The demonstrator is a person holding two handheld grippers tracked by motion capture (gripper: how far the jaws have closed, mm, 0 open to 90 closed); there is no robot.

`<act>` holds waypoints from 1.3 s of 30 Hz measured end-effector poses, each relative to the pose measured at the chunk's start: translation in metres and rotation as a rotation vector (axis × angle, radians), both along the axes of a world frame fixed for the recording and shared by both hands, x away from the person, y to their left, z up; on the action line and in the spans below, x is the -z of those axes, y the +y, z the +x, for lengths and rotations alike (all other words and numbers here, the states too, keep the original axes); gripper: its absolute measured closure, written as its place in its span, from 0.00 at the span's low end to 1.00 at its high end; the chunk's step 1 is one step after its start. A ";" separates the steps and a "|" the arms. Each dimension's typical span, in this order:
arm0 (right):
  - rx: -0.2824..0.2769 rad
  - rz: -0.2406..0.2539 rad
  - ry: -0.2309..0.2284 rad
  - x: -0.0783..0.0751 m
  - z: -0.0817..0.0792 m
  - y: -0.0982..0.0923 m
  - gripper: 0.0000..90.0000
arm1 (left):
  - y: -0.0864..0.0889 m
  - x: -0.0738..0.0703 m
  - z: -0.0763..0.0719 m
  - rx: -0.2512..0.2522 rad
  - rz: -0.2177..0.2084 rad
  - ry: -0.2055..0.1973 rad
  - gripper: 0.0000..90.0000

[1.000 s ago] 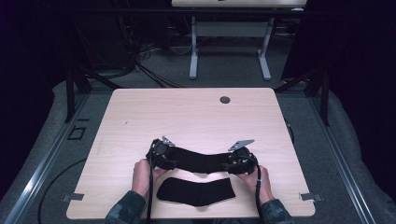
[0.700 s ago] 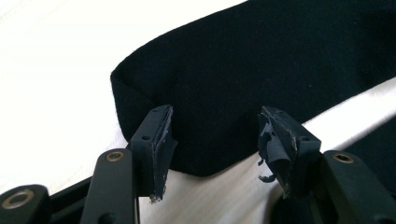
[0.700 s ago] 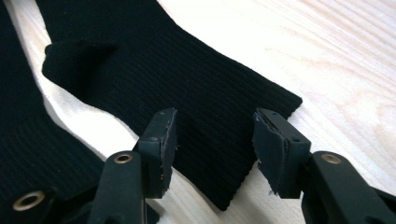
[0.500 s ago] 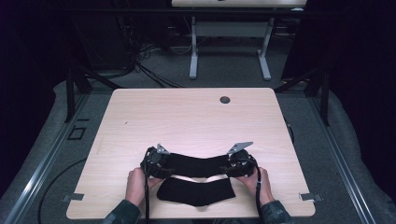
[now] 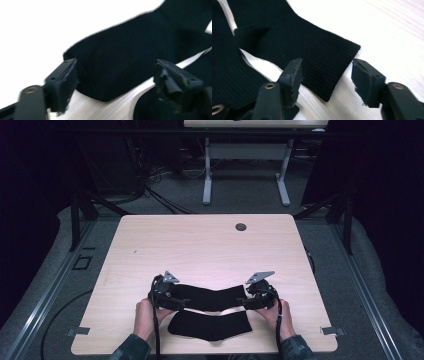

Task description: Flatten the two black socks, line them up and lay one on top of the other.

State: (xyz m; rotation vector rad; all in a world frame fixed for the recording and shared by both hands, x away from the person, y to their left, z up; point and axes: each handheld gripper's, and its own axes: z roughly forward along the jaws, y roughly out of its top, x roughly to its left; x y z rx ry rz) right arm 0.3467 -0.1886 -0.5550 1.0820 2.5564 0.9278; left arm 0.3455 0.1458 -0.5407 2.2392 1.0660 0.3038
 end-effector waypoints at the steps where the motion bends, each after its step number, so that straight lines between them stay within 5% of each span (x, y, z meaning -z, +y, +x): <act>1: 0.003 0.004 -0.005 -0.003 -0.001 -0.001 0.42 | 0.002 -0.004 -0.001 0.002 -0.006 -0.011 0.17; 11: 0.046 0.045 -0.083 -0.036 -0.019 -0.020 0.21 | 0.028 -0.024 -0.016 -0.054 -0.020 -0.072 0.06; 20: 0.100 0.038 -0.138 -0.048 -0.039 -0.045 0.11 | 0.063 -0.021 -0.035 -0.127 -0.022 -0.083 0.02; 28: 0.188 0.021 -0.143 -0.037 -0.052 -0.077 0.04 | 0.103 0.000 -0.048 -0.252 -0.009 -0.068 0.00; 32: 0.232 -0.007 -0.145 -0.023 -0.057 -0.092 0.02 | 0.118 0.019 -0.051 -0.319 0.007 -0.032 0.00; 39: 0.311 -0.013 -0.099 0.011 -0.058 -0.112 0.00 | 0.133 0.043 -0.053 -0.375 0.015 -0.058 0.00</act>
